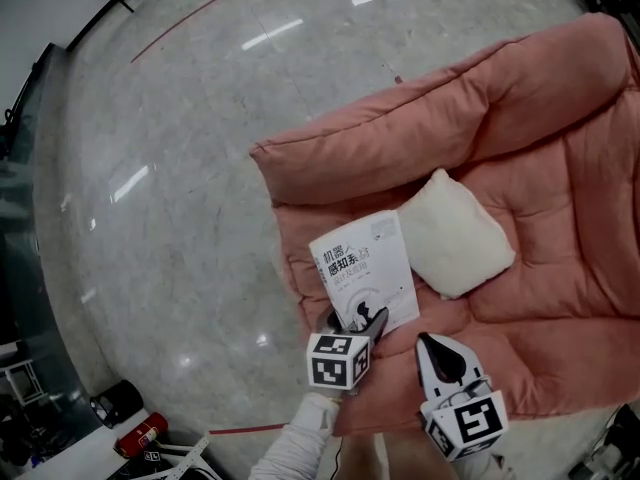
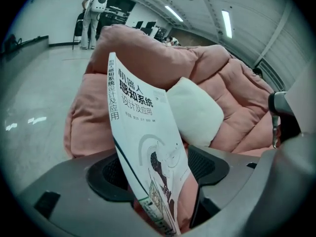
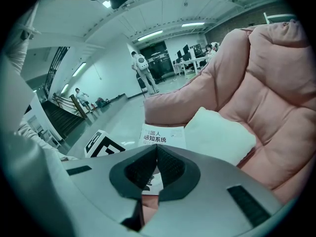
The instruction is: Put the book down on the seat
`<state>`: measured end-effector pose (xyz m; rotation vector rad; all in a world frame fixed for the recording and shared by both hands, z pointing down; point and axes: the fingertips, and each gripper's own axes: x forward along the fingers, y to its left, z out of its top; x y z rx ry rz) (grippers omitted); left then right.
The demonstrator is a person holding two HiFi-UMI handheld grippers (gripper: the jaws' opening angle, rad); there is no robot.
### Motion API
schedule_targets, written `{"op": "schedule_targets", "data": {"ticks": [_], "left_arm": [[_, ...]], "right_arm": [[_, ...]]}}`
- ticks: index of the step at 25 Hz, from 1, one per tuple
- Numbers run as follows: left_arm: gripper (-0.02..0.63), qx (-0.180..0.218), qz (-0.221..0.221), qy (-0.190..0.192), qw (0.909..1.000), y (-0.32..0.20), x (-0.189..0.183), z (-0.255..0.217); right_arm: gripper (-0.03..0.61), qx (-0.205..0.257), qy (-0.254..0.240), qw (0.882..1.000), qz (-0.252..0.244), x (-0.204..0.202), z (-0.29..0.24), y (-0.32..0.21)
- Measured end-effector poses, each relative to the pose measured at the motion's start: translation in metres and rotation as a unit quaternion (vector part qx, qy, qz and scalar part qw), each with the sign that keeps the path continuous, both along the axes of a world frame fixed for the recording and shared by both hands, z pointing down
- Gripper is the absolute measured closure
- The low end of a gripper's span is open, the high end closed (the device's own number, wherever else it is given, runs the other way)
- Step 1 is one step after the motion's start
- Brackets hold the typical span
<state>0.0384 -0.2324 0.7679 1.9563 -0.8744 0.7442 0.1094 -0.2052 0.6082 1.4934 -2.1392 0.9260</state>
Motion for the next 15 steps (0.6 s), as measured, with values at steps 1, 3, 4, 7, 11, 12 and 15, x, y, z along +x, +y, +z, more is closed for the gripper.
{"op": "schedule_targets", "data": {"ticks": [1,3,4,7,11,12,15], "left_arm": [[0.268,-0.001,-0.008,-0.003,1.0,0.001,-0.004,-0.001],[0.264,-0.005,-0.02,-0.01,0.9997,0.004,-0.015,-0.003],[0.262,-0.005,-0.027,-0.013,0.9995,0.005,-0.021,-0.005],[0.262,0.003,-0.048,-0.021,0.9986,0.006,-0.041,-0.015],[0.264,0.032,-0.051,-0.023,0.9979,0.009,-0.053,-0.041],[0.264,0.035,-0.05,-0.019,0.998,0.011,-0.053,-0.047],[0.264,0.041,-0.048,-0.006,0.998,0.02,-0.05,-0.067]], "right_arm": [[0.574,0.002,0.0,1.0,-0.001,-0.001,-0.002,0.001],[0.573,0.007,0.0,1.0,-0.004,-0.004,-0.007,0.003],[0.573,0.009,-0.001,1.0,-0.005,-0.006,-0.01,0.004],[0.574,0.014,-0.001,1.0,-0.007,-0.012,-0.018,0.007],[0.574,0.022,0.0,1.0,-0.011,-0.02,-0.029,0.013],[0.573,0.024,0.001,1.0,-0.012,-0.022,-0.032,0.014],[0.573,0.028,0.001,1.0,-0.013,-0.028,-0.042,0.021]]}}
